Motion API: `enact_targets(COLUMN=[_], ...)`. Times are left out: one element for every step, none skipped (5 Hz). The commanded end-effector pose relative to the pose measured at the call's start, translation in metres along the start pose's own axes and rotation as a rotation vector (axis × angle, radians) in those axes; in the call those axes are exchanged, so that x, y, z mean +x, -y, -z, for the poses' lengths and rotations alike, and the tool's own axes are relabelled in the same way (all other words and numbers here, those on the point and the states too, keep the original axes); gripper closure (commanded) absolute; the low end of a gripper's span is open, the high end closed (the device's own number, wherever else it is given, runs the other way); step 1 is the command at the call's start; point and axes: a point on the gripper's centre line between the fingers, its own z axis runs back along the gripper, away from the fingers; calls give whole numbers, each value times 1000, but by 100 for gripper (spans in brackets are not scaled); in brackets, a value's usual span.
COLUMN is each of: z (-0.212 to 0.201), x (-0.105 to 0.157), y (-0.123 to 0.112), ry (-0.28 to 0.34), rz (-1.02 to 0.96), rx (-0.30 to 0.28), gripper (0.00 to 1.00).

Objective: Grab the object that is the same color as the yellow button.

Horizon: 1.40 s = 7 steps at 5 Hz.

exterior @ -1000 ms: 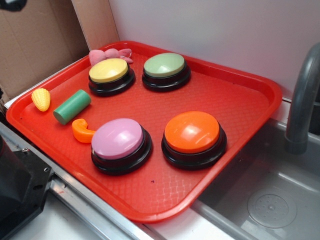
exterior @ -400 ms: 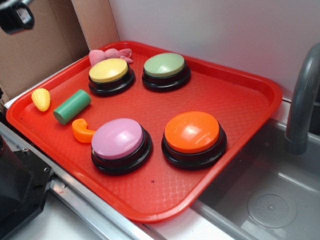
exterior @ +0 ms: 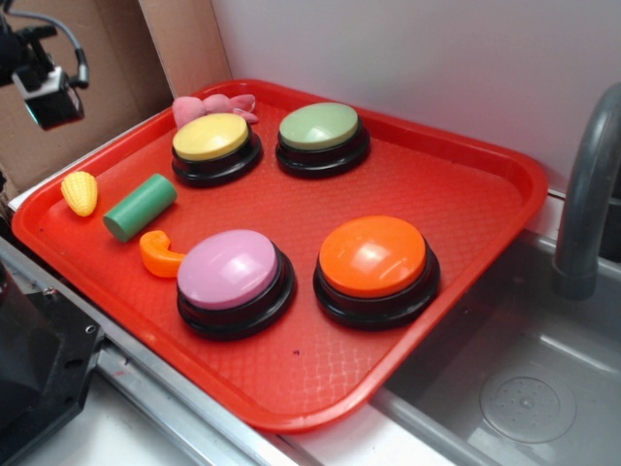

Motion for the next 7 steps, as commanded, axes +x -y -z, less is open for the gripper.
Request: enact_targets(z=[31, 49, 64, 89, 98, 102, 102], x=[28, 39, 43, 40, 42, 45, 45], y=[-11, -4, -1, 5, 4, 1, 1], ry=[126, 116, 49, 41, 46, 43, 54], rz=[-142, -165, -169, -143, -124, -143, -138], rx=[46, 31, -11, 37, 61, 62, 71], gripper=[0, 0, 0, 0, 0, 0, 73])
